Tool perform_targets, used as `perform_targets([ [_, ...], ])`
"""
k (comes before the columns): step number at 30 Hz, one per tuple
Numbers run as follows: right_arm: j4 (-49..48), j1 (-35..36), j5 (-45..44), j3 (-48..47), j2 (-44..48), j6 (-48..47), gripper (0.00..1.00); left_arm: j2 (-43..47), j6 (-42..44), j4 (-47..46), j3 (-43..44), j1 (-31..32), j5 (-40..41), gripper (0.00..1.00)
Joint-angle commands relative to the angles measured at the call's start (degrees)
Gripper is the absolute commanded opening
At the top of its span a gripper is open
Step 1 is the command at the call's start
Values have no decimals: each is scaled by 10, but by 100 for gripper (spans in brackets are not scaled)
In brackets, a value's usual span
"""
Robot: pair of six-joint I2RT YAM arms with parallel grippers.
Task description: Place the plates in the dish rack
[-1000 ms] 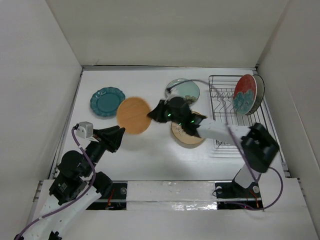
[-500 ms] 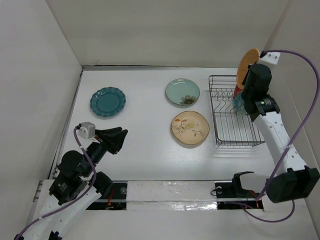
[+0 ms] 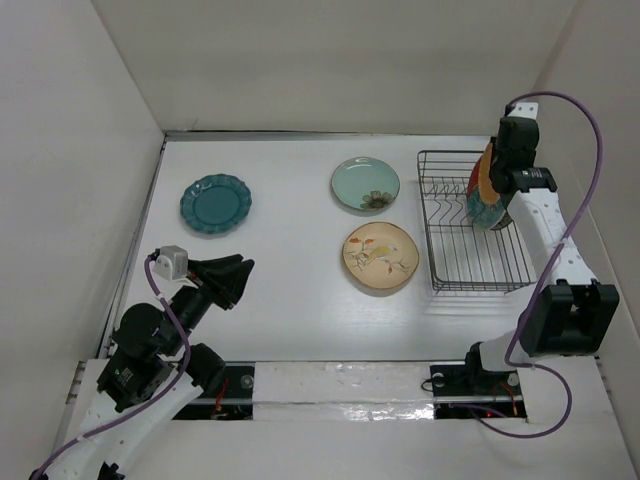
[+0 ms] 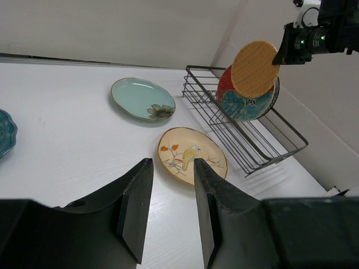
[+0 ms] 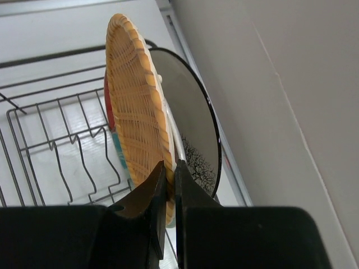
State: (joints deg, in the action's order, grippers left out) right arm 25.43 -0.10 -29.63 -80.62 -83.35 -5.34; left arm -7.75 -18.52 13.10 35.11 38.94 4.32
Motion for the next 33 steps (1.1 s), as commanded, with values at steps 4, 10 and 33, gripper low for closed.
perform_targets([
  [4, -16, -11, 33, 12, -12, 29, 0, 5, 2, -25, 0, 3, -4, 32],
  [10, -61, -11, 62, 90, -13, 53, 0, 4, 2, -24, 0, 3, 2, 32],
  [33, -168, 194, 11, 178, 216, 165, 57, -156, 0, -15, 14, 3, 36, 17],
])
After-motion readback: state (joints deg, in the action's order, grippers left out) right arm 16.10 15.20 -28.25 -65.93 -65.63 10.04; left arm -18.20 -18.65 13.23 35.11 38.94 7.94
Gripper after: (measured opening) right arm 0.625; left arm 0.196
